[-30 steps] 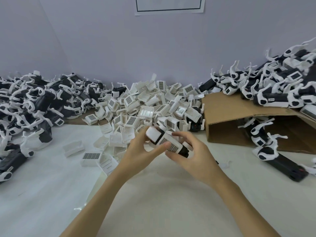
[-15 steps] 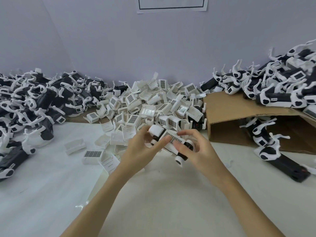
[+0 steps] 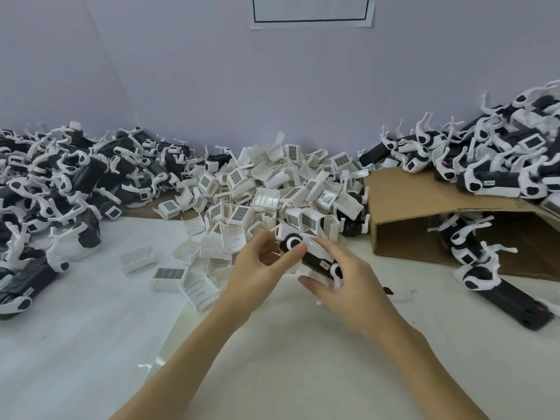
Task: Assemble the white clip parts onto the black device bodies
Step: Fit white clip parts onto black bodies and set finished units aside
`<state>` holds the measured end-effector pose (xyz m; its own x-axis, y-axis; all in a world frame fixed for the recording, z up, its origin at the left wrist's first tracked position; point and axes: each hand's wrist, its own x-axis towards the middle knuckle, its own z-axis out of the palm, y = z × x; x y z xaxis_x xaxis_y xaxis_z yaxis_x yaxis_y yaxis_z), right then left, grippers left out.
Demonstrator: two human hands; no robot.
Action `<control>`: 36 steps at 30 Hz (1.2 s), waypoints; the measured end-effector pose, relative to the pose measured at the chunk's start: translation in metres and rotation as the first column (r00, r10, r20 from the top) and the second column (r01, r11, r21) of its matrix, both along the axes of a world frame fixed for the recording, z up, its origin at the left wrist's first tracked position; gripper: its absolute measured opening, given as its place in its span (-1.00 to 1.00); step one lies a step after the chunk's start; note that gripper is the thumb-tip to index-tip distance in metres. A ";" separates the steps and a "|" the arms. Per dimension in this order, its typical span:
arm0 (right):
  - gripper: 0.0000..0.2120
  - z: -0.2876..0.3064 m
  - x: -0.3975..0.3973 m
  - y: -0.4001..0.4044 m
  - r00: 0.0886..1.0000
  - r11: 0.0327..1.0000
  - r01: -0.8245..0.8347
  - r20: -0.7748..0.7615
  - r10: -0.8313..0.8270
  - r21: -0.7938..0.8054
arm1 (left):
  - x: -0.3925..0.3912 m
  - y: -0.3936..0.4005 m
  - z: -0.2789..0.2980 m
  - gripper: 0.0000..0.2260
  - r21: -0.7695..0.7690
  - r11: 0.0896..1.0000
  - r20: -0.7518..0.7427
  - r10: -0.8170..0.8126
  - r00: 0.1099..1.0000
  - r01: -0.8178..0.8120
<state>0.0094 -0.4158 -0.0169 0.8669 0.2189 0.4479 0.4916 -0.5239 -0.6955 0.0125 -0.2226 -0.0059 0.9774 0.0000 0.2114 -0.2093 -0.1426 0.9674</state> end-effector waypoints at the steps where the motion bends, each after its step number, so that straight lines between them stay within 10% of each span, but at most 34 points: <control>1: -0.55 -0.002 0.000 0.002 0.997 0.998 0.047 0.065 -0.044 -0.045 | -0.001 -0.002 -0.001 -0.54 0.034 0.999 0.038 0.021 0.999 -0.023; 15: -0.56 -0.006 0.000 0.009 0.963 0.983 0.179 0.199 -0.183 0.041 | -0.016 -0.019 -0.002 -0.47 0.415 0.889 0.533 -0.062 0.844 -0.196; 21: -0.67 0.006 0.005 0.004 0.962 0.725 0.095 -0.250 0.108 0.682 | -0.009 -0.003 0.007 -0.51 0.273 0.961 0.261 -0.022 0.965 -0.052; 31: -0.57 0.009 0.000 0.009 0.959 0.691 0.117 -0.262 0.108 0.713 | -0.004 -0.004 0.002 -0.86 0.049 0.992 0.082 -0.123 0.989 0.119; 36: -0.52 0.016 0.003 -0.001 0.986 0.763 0.054 -0.153 0.060 0.644 | 0.001 0.003 0.003 -0.81 0.246 0.961 0.114 -0.159 0.981 0.128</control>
<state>0.0120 -0.4168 -0.0014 0.9363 -0.0697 0.3443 0.3492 0.0774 -0.9339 0.0133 -0.2194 -0.0031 0.9272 -0.2034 0.3146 -0.3668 -0.3226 0.8726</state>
